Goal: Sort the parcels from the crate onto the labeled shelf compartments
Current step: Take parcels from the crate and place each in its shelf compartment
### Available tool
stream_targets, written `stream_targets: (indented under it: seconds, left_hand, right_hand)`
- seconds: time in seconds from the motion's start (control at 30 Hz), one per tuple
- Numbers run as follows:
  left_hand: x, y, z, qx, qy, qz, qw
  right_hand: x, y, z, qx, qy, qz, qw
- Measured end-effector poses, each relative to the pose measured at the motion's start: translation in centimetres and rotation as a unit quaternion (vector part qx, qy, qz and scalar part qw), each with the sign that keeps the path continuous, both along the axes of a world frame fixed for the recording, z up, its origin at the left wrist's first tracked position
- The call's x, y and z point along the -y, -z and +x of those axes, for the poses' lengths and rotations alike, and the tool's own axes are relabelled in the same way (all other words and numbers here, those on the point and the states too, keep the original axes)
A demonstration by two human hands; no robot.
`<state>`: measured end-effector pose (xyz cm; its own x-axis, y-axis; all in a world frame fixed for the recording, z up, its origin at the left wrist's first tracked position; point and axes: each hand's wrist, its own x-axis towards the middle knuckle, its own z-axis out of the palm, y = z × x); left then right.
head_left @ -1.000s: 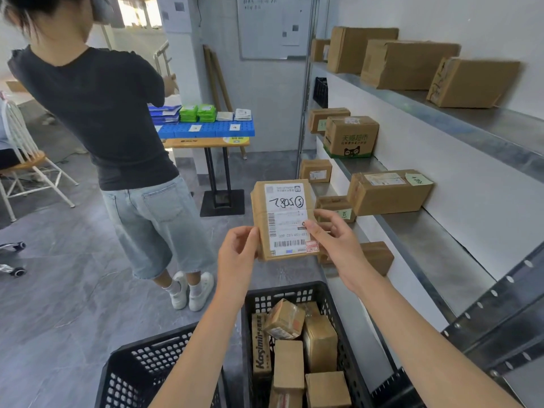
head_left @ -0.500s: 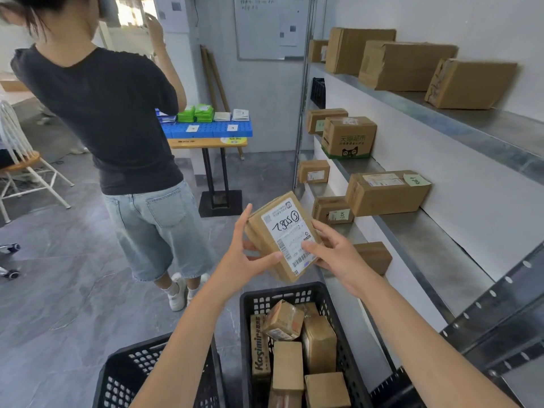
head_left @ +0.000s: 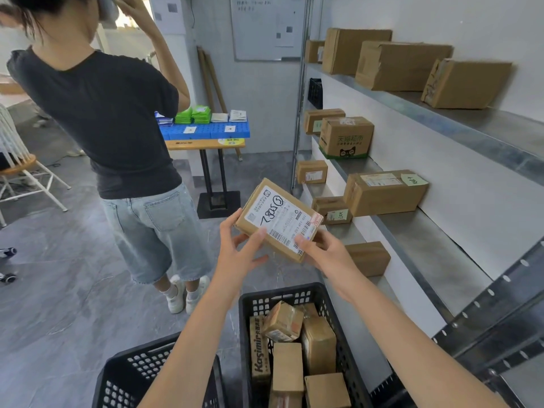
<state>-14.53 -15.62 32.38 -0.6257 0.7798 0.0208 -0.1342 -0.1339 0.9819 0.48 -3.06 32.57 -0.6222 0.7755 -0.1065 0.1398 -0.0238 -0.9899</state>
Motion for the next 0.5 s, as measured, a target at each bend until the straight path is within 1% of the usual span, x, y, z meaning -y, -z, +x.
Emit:
stream_targets:
  seconds: [0.07, 0.17, 0.23, 0.37, 0.5]
  left_hand:
    - [-0.2, -0.3, 0.0, -0.008, -0.020, -0.028, 0.999]
    - [-0.4, -0.8, -0.2, -0.090, -0.078, -0.077, 0.990]
    - [-0.3, -1.0, -0.5, -0.123, -0.087, -0.090, 0.985]
    - [0.1, -1.3, -1.0, -0.095, -0.064, -0.066, 0.991]
    - [0.1, -1.1, -0.9, -0.089, -0.018, -0.043, 0.995]
  right_hand:
    - [-0.4, -0.2, 0.0, -0.027, 0.033, -0.011, 0.999]
    - [-1.0, -0.2, 0.3, -0.037, 0.053, 0.012, 0.998]
    - [-1.3, -0.4, 0.5, -0.036, 0.047, 0.030, 0.998]
    - [-1.6, -1.0, 0.9, -0.049, 0.046, 0.045, 0.997]
    - [-1.4, -1.5, 1.0, -0.016, 0.026, 0.088, 0.996]
